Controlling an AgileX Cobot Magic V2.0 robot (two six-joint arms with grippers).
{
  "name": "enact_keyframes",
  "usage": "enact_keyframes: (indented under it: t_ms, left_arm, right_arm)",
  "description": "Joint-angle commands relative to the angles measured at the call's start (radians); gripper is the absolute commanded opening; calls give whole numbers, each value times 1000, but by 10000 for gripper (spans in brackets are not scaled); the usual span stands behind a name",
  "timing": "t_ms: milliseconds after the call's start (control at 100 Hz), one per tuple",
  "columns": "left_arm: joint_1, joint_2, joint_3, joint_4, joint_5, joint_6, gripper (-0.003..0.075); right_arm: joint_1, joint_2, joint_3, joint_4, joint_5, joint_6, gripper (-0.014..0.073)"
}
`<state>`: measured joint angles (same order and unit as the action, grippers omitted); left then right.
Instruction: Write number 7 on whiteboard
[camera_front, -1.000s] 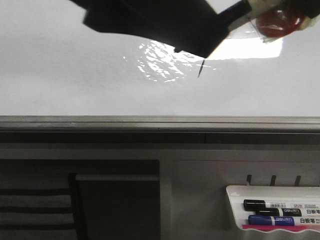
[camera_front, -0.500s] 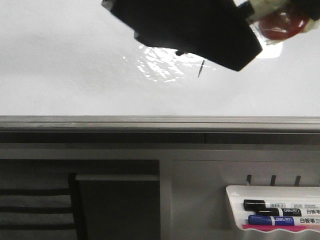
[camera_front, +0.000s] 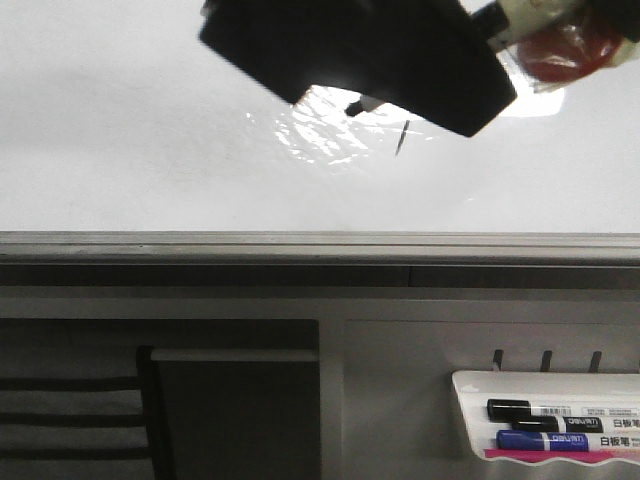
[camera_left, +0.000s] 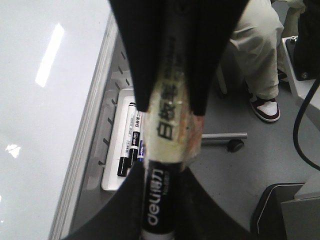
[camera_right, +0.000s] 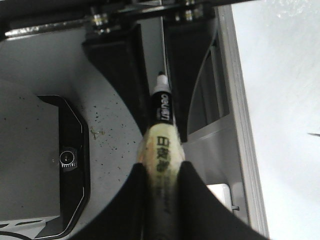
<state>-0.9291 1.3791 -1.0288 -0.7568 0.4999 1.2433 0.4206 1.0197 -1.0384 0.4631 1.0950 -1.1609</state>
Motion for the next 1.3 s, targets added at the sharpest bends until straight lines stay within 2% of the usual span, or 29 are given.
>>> enact_keyframes:
  t_ms: [0,90,190,320,450,550,640,740,870,1000,1160,1290]
  left_arm:
    - [-6,-27,-37,-66,-55,-20,-20]
    - [-6,-27,-37,-66,-55,-20,-20]
    - [5,-34,-37,-63,-55,-27,-20]
    - [76,-69,-37,16,-52,-154,-20]
    - [212,-120,-37,232,-5,-453,-20]
    - [339,-148,-37,410,87,-698,-20]
    - [456,-151,-35,525,190,-863,-20]
    - [559,-151,-10,551,232,-903,-20]
    - [680,-151,71,546,149,-918,-20]
    - [763,-151,156,480,-58,-943,-20]
    - [788,-145,236,370,-312,-943,-20]
    - [788,-108,245,345,-373,-943,-20]
  right_arm:
    - [-1,-14,-37,66,-31,-2,87]
    - [-1,-14,-37,63,-34,0,268]
    - [-9,-18,-42,26,-34,24,388]
    - [-35,-51,-54,-103,-25,151,397]
    - [-60,-88,-54,-176,-20,226,397]
    - [-64,-108,-54,-180,-20,229,397]
    - [-64,-110,-54,-180,-20,239,397]
    - [-64,-105,-50,-180,-20,246,397]
    - [-64,-97,-50,-180,-22,252,397]
    - [-64,-93,-50,-180,-24,253,397]
    - [-64,-93,-50,-176,-26,253,397]
    - [-64,-93,-50,-176,-26,253,397]
